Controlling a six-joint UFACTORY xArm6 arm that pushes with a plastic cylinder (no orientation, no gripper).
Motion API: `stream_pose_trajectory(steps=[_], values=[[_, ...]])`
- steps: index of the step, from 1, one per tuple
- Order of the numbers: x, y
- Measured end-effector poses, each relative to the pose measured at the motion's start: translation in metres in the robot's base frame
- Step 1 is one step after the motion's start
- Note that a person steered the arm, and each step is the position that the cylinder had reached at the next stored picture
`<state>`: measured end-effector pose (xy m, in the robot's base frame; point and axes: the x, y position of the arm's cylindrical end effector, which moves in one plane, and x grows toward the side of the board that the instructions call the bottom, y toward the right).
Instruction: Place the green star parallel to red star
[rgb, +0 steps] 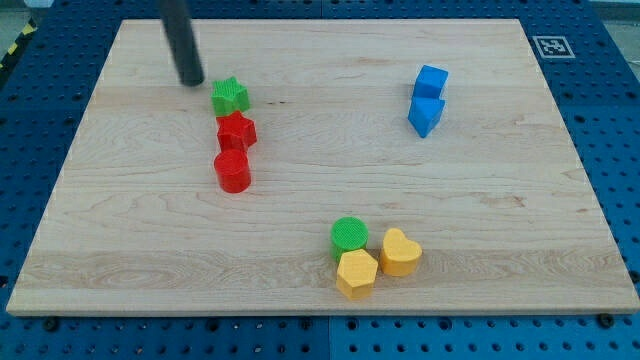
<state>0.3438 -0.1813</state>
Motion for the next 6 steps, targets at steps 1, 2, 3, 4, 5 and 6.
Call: stream_pose_trajectory(steps=[1, 2, 3, 4, 5, 6], values=[[0.011, 0.021], [0.009, 0.064], [0.024, 0.115], [0.026, 0.164], [0.024, 0.181], [0.034, 0.202]])
